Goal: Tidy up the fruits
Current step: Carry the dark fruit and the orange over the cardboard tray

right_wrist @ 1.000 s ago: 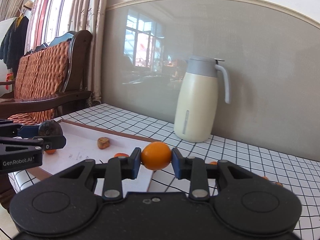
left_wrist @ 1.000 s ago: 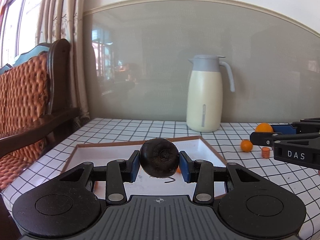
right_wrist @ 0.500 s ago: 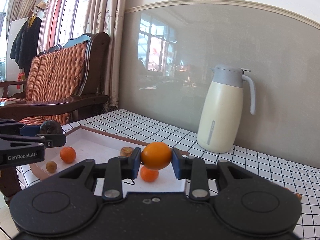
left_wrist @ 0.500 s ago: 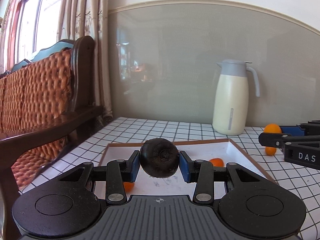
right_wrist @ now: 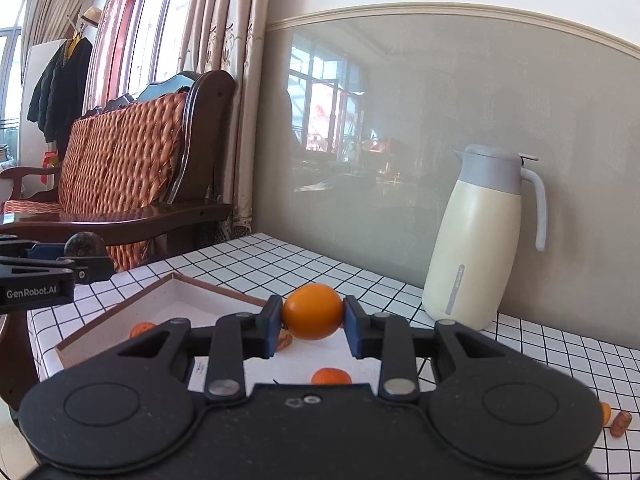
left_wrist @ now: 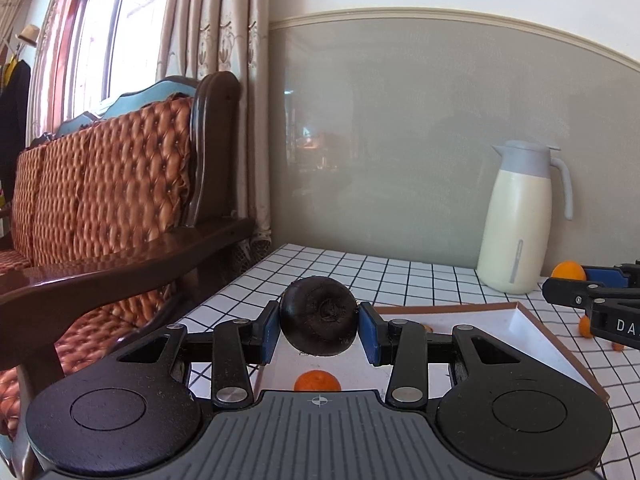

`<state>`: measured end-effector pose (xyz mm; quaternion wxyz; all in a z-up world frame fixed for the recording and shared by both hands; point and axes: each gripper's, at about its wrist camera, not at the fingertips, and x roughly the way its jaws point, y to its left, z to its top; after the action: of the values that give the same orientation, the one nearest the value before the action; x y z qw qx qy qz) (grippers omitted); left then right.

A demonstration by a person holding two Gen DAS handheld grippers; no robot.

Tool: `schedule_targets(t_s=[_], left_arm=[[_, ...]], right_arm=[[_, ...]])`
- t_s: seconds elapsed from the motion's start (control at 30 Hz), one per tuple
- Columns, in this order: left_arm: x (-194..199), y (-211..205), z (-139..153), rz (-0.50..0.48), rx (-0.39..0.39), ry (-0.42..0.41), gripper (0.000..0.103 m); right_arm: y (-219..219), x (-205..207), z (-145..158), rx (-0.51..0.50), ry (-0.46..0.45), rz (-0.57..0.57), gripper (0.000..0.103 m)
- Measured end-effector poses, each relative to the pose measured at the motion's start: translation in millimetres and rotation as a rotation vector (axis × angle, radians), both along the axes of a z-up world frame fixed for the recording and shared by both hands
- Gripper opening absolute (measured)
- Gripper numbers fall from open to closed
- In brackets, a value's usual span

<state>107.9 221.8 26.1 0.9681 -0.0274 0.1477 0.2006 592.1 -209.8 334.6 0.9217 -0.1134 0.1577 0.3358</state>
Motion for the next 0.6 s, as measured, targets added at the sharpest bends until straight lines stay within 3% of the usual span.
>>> schedule_targets(t_s=[0.6], left_arm=[[43,26,-8,0.010,-0.040,0.013,0.042]], right_arm=[[5,35,-5,0.002,0.010,-0.044,0.024]])
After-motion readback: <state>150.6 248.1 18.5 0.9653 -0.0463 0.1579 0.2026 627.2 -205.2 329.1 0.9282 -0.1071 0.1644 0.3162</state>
